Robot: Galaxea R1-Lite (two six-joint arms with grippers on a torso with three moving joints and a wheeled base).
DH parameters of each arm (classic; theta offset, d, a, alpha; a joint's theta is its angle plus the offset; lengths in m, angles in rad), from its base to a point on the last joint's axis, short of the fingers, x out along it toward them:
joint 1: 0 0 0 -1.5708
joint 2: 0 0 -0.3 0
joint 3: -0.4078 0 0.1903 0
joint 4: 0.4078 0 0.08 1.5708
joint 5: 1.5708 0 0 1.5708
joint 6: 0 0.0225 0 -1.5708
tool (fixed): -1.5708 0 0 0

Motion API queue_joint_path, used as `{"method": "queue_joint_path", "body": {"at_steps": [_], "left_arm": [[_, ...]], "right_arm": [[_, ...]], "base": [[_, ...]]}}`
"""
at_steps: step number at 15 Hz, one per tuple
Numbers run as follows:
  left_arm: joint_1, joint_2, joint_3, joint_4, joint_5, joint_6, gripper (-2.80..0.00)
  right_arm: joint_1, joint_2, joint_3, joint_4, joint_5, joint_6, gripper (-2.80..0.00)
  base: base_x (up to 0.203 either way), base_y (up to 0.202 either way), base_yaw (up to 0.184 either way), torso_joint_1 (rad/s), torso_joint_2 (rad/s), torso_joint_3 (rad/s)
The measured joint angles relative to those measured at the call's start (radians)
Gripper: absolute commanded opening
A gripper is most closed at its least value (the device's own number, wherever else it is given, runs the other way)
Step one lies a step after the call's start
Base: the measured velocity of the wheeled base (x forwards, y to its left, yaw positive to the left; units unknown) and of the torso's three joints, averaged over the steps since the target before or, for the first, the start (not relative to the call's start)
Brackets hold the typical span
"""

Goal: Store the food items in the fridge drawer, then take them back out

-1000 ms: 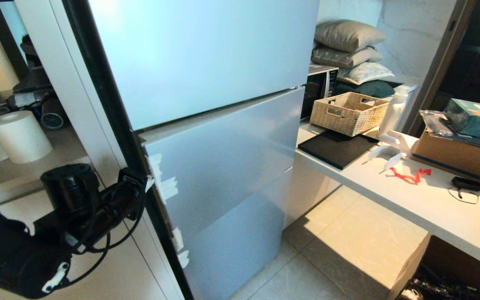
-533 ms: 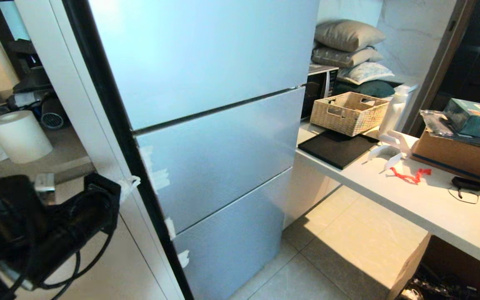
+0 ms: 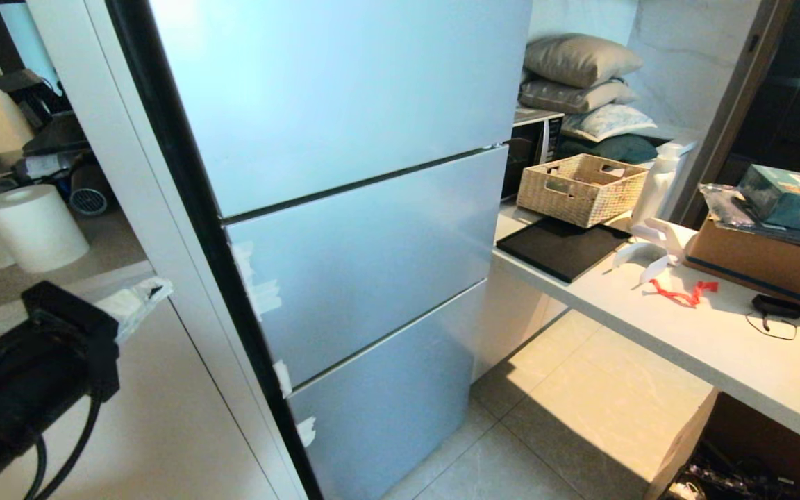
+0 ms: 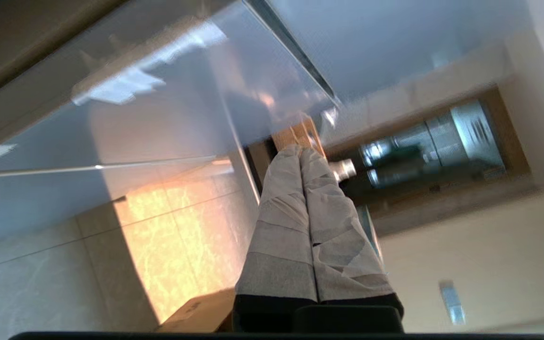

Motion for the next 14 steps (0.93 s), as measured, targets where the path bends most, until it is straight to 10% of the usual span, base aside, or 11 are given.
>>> {"method": "queue_joint_path", "body": {"at_steps": [7, 14], "left_arm": [[0.092, 0.364, -0.288, 0.015, 0.064, -0.175, -2.80], [0.159, 0.559, -0.349, -0.123, 0.052, -0.177, -2.80]], "right_arm": [[0.000, 0.000, 0.000, 0.000, 0.000, 0.000, -2.80], [0.000, 0.000, 0.000, 0.000, 0.000, 0.000, -2.80]], "base": [[0.000, 0.000, 0.000, 0.000, 0.00, 0.000], [0.000, 0.000, 0.000, 0.000, 0.00, 0.000]]}}
